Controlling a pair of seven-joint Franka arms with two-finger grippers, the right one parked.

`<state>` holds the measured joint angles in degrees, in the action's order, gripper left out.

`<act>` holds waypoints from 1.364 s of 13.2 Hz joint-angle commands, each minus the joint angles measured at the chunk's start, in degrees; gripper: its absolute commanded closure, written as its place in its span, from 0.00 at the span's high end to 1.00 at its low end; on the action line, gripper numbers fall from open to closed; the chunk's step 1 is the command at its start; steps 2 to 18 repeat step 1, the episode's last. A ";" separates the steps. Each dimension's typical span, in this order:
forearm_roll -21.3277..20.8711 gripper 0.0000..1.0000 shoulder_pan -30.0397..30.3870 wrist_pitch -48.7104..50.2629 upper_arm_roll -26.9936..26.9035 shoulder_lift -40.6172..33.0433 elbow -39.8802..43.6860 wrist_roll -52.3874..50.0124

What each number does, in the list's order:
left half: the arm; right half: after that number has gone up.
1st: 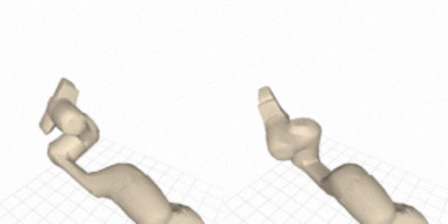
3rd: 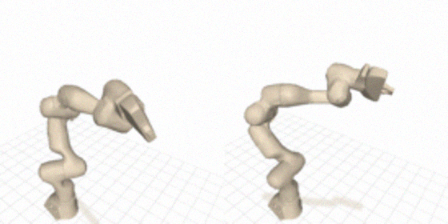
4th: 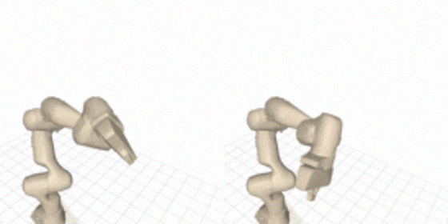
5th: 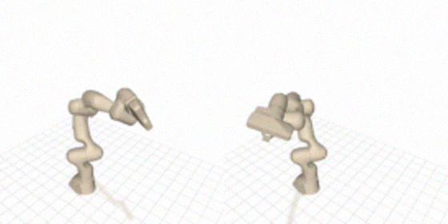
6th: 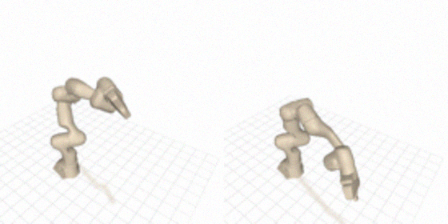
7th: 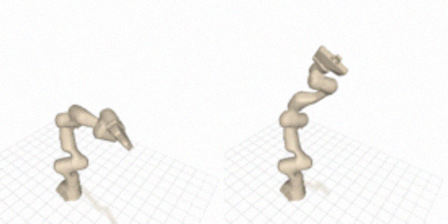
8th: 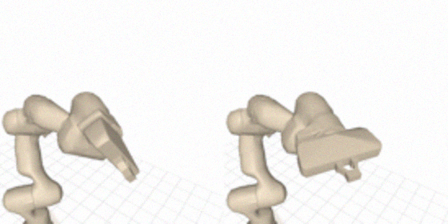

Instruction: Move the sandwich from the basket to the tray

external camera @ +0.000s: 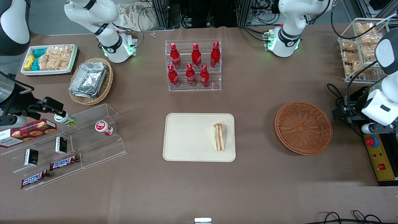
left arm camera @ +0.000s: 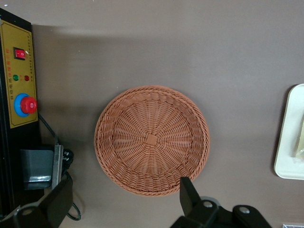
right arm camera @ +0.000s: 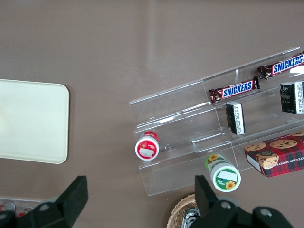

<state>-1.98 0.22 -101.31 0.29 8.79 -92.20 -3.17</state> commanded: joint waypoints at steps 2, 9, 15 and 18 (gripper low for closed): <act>1.11 1.00 0.05 1.90 -0.03 1.05 2.98 0.53; 1.11 1.00 0.05 1.90 -0.03 1.05 2.98 0.53; 1.11 1.00 0.05 1.90 -0.03 1.05 2.98 0.53; 1.11 1.00 0.05 1.90 -0.03 1.05 2.98 0.53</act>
